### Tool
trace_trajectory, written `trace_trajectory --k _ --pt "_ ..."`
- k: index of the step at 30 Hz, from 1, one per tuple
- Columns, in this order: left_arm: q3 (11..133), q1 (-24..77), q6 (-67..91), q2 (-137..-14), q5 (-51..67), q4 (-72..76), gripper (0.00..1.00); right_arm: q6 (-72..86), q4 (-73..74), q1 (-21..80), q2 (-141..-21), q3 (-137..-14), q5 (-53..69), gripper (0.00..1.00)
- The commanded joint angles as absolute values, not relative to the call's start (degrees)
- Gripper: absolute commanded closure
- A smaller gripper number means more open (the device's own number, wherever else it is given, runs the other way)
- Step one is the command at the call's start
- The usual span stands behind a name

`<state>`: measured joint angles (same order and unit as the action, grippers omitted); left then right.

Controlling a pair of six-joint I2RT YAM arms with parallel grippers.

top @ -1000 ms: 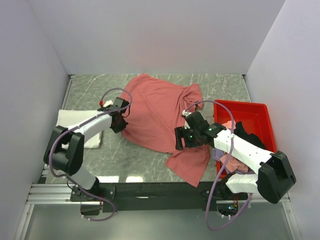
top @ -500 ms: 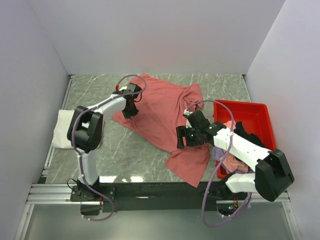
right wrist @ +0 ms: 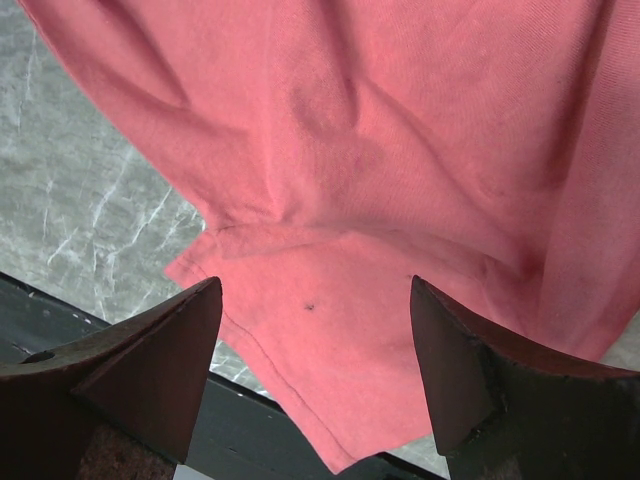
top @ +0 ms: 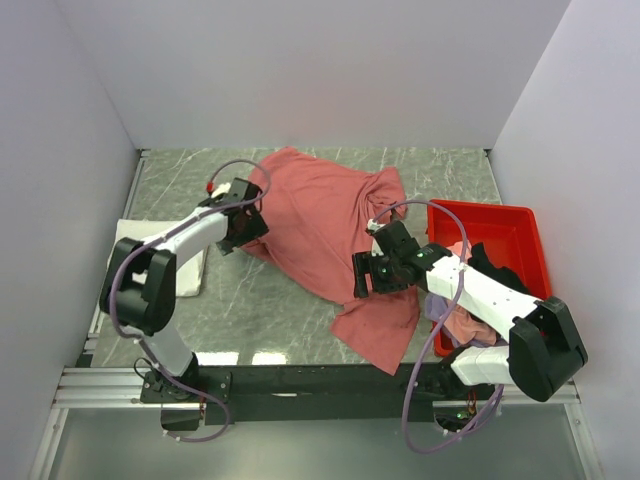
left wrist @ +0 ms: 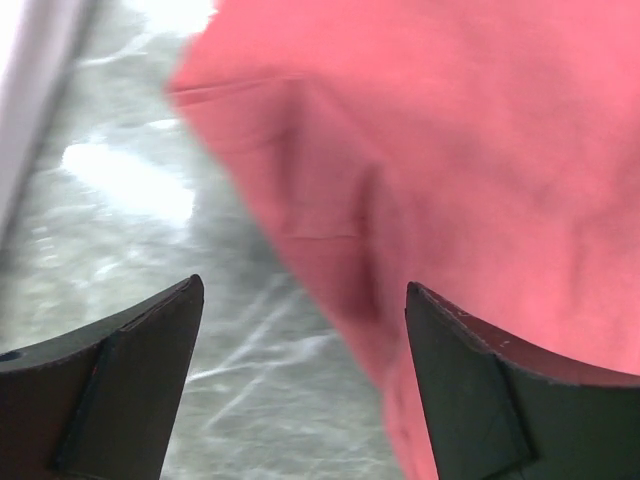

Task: Fold and stack the t-shirts
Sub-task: Flatten the tshirt out

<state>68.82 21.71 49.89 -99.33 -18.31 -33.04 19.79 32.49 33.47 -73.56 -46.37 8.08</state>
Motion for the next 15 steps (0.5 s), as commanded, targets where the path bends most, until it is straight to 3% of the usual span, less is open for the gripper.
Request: trace_trajectory --k 1,4,6,10,15 --pt "64.1 19.3 52.1 -95.1 -17.4 -28.0 0.13 18.8 30.8 33.0 -74.0 -46.1 8.4 0.18" --pt "63.5 18.2 51.8 -95.3 -15.6 -25.7 0.21 18.9 30.8 33.0 -74.3 -46.2 8.4 0.18" --pt "64.2 17.4 51.8 -96.2 -14.2 -25.0 0.38 19.0 30.9 33.0 -74.3 -46.2 8.1 0.18" --pt "65.0 16.9 51.7 -98.9 -12.7 -23.6 0.54 19.1 31.2 33.0 -74.1 -46.1 7.7 0.18" --pt "66.2 16.8 51.4 -101.0 -12.3 -23.6 0.56 19.2 31.3 33.0 -74.1 -46.1 6.9 0.18"
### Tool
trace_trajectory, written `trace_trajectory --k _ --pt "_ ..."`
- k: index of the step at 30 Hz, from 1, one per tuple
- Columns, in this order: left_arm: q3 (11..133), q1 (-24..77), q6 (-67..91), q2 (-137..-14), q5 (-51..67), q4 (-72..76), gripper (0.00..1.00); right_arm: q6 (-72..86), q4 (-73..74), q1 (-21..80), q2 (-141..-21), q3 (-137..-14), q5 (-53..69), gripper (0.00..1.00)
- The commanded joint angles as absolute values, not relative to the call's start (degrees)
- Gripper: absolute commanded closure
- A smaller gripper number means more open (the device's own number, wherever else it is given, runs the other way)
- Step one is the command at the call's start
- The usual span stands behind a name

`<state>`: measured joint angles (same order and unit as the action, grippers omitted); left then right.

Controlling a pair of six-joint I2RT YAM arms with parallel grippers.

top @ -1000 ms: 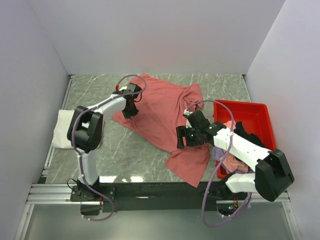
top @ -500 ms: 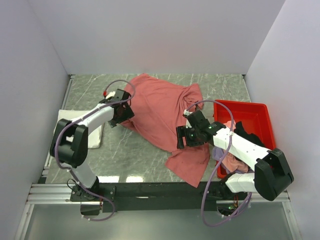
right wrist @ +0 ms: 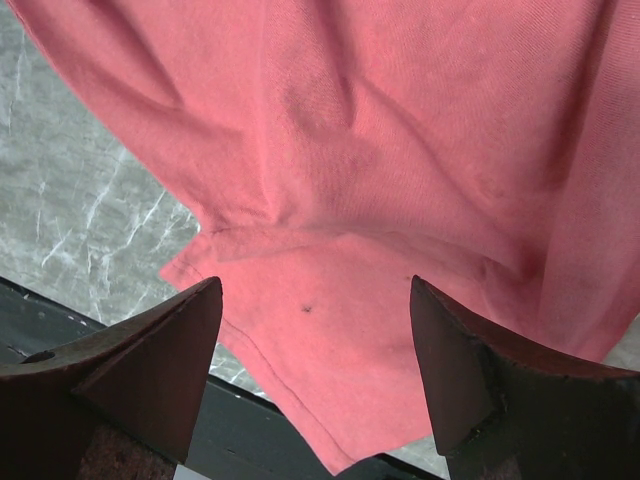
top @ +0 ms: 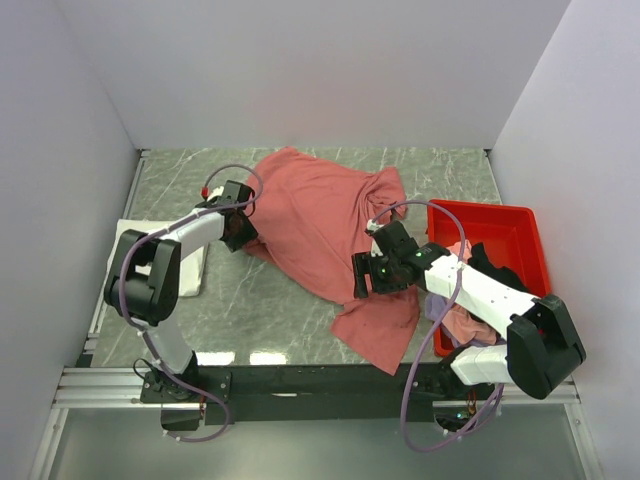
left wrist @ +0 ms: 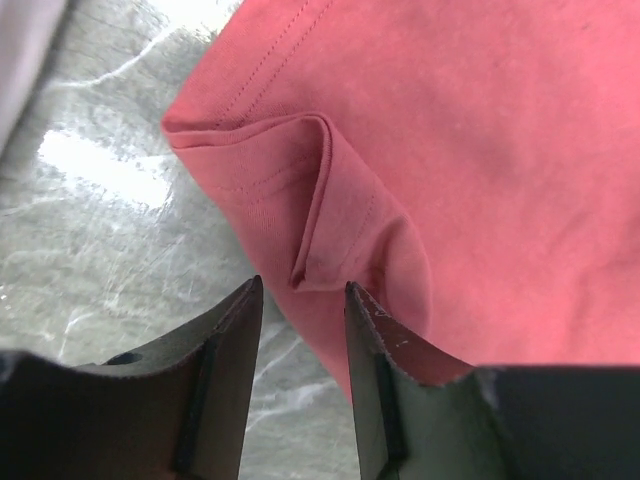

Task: Fold and stack the t-shirts
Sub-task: Flatten the tshirt out

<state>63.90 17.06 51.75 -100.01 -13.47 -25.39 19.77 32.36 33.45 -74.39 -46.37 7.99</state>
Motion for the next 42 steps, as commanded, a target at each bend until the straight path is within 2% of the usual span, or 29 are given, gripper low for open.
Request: trace_trajectory --k 1,29,35,42 --pt "66.3 16.8 51.2 -101.7 -12.2 -23.3 0.57 19.2 31.3 33.0 -74.2 -46.1 6.9 0.18" --pt "72.9 16.8 50.9 -107.0 -13.9 -25.1 0.66 19.4 31.1 33.0 -75.5 -46.1 5.5 0.18" --pt "72.7 16.7 50.7 -106.8 -14.0 -27.1 0.64 19.4 31.5 33.0 -75.4 -46.1 5.1 0.18" --pt "69.3 16.7 50.4 -99.9 -14.1 -27.2 0.53 19.2 31.2 33.0 -76.0 -46.3 5.4 0.18"
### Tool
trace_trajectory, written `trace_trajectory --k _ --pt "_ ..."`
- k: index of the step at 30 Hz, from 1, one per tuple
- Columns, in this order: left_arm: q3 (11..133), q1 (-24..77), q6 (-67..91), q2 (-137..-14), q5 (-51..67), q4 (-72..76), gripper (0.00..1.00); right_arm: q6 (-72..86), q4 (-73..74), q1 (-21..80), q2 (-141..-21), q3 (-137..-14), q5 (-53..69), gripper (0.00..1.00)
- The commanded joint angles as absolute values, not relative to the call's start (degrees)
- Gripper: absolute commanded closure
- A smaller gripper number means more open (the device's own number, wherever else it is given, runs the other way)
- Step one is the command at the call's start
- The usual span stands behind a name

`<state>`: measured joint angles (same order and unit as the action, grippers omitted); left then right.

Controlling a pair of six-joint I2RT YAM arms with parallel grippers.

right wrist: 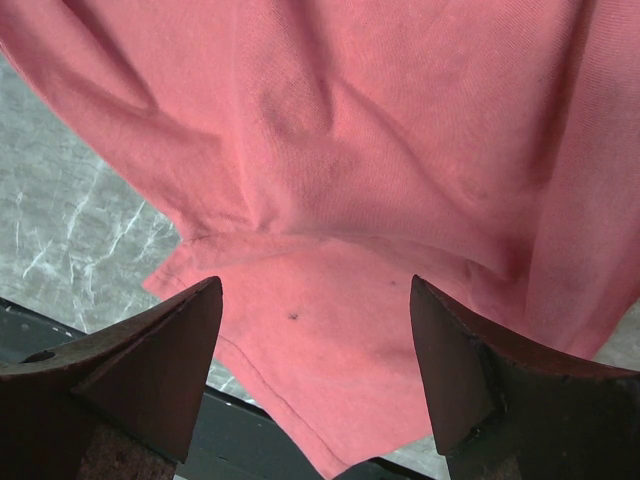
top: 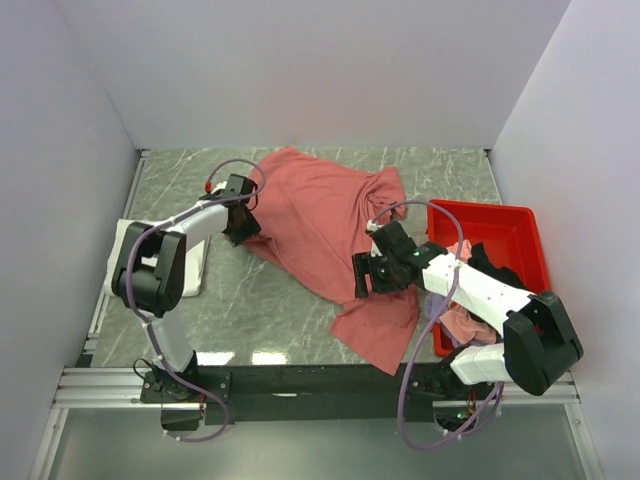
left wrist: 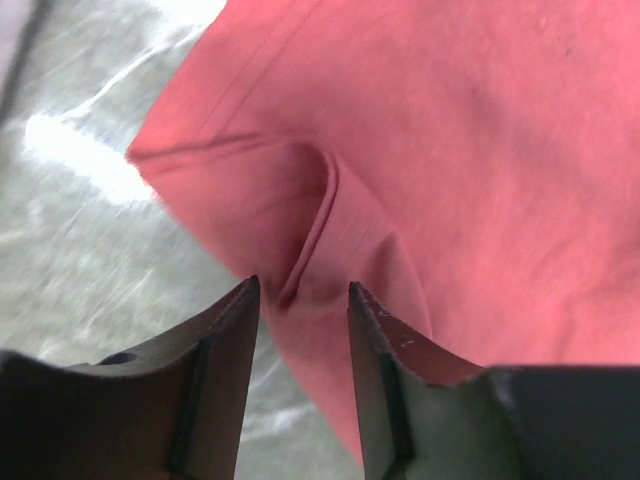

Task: Fold and stack the t-shirts
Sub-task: Flatten the tshirt out

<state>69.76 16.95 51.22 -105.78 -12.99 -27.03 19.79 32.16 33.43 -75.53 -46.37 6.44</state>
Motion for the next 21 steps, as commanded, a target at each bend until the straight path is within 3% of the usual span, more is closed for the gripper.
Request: trace_trajectory --k 1,4,9,21 --pt "69.2 16.7 50.3 -99.8 -14.7 -27.0 0.51 19.2 31.2 33.0 -76.1 -46.2 5.4 0.18" --pt "71.1 16.5 49.9 -101.2 -15.4 -27.9 0.5 19.2 31.2 33.0 -76.1 -46.2 5.4 0.18" --pt "73.5 16.3 49.8 -105.4 -14.3 -27.9 0.57 19.4 31.0 33.0 -76.0 -45.8 5.4 0.18" --pt "73.0 16.2 51.2 -108.5 -16.5 -26.3 0.63 19.4 31.0 33.0 -76.4 -45.9 5.0 0.18"
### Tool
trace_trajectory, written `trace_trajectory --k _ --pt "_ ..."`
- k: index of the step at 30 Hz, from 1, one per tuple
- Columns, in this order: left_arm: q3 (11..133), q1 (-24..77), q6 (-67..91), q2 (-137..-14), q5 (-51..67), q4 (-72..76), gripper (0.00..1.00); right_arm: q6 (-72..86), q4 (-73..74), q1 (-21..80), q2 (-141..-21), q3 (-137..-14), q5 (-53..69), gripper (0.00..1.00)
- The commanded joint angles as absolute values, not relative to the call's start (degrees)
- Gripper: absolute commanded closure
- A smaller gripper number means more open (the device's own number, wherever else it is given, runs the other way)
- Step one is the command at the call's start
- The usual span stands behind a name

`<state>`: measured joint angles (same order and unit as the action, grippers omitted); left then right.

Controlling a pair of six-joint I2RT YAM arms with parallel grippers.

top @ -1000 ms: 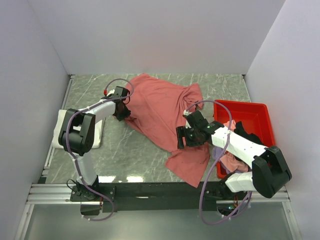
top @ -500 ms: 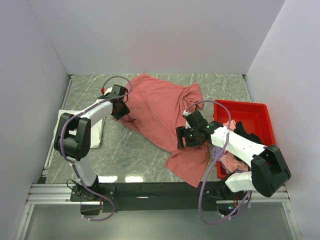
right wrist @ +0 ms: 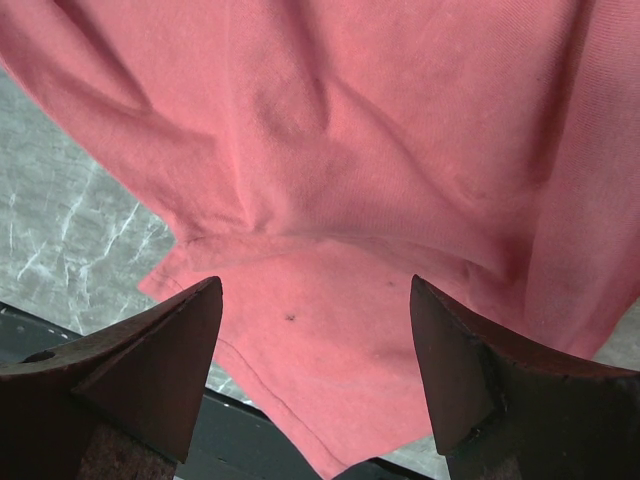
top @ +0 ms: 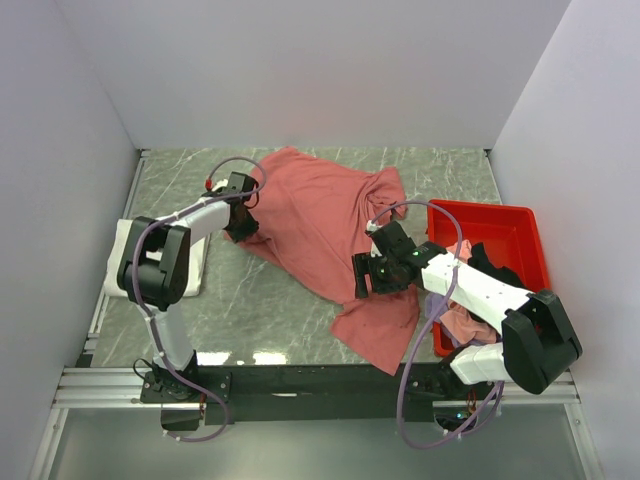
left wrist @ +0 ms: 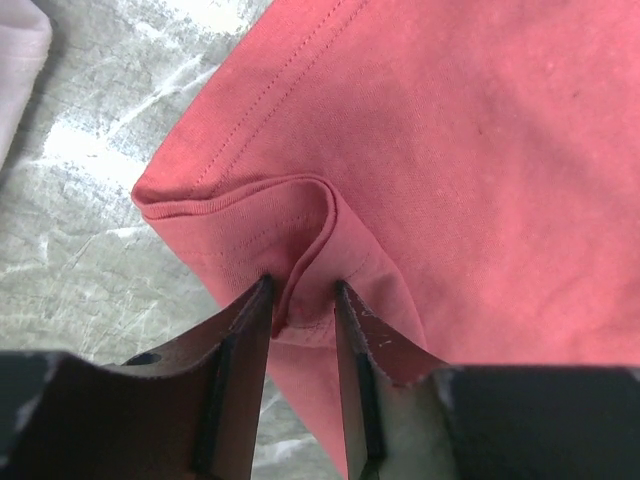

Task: Fold and stack the t-shirts
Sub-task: Flatten the tshirt out

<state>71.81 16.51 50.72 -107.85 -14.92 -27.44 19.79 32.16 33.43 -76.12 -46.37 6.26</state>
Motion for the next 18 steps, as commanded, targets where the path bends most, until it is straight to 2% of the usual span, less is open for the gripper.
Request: trace_trajectory --k 1,14,15,16,18 --pt "73.0 16.2 51.3 -108.5 -16.5 -25.9 0.63 19.3 31.1 33.0 -76.5 -45.9 4.9 0.18" --pt "76.1 16.2 51.0 -110.2 -15.7 -25.0 0.72 19.7 31.1 33.0 -76.6 -45.7 4.7 0.18" --pt "76.4 16.2 51.0 -110.0 -15.8 -25.1 0.75 19.6 31.1 33.0 -76.8 -45.7 4.7 0.18" --pt "76.5 16.2 50.8 -109.9 -15.8 -25.4 0.84 19.6 31.2 33.0 -76.7 -45.8 4.6 0.18" --pt "76.9 16.2 50.9 -109.3 -16.0 -26.1 0.95 19.7 31.2 33.0 -76.8 -45.9 4.5 0.18"
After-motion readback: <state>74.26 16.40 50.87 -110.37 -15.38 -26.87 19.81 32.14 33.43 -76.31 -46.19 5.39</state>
